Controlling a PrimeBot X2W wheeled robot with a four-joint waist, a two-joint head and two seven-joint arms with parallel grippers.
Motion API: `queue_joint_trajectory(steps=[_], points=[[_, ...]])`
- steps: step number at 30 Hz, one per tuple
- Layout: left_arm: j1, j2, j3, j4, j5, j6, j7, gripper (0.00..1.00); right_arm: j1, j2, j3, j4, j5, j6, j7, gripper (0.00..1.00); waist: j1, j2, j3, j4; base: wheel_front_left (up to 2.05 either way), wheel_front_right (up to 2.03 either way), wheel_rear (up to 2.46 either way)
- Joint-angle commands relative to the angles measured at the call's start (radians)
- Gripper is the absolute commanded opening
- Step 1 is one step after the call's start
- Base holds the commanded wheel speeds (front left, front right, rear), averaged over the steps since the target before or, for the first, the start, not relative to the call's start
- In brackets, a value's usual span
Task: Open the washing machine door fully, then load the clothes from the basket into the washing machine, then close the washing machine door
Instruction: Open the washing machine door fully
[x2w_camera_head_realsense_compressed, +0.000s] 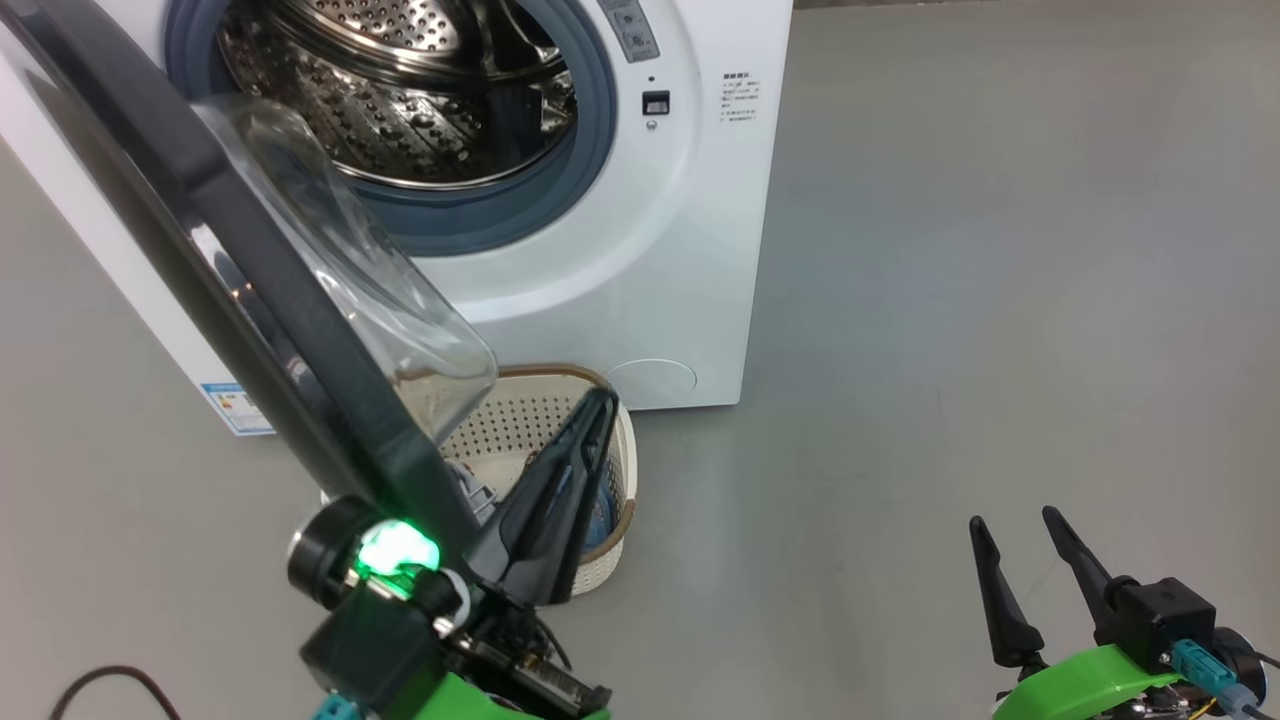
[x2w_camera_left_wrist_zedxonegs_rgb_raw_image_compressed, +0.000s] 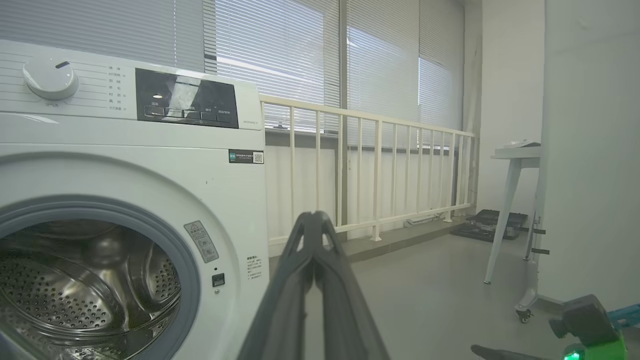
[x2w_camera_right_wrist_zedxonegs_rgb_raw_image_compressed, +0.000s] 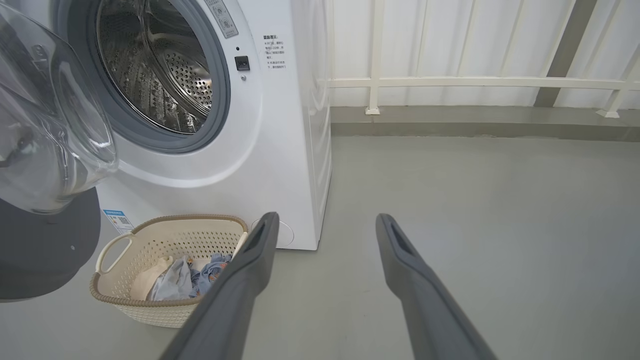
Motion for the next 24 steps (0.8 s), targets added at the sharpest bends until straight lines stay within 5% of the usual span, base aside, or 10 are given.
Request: queue_joint_trajectory(steps=[1, 11, 24], points=[[-0.008, 0.002, 0.025, -0.009, -0.006, -0.001, -0.005, 0.0, -0.012, -0.009, 0.029, -0.021, 0.006, 0.002, -0.012, 1.0, 0.0, 0.0, 0.004, -0.001, 0.0, 0.0, 0.0], [0.05, -0.016, -0.031, 0.113, -0.008, -0.001, -0.005, 0.0, -0.022, -0.014, 0.031, -0.021, 0.01, 0.002, -0.012, 1.0, 0.0, 0.0, 0.026, 0.005, 0.0, 0.0, 0.0], [0.043, -0.024, 0.06, 0.321, -0.014, 0.009, -0.005, 0.0, -0.032, -0.016, 0.042, -0.017, 0.012, 0.002, -0.012, 1.0, 0.0, 0.0, 0.037, -0.012, 0.0, 0.0, 0.0]])
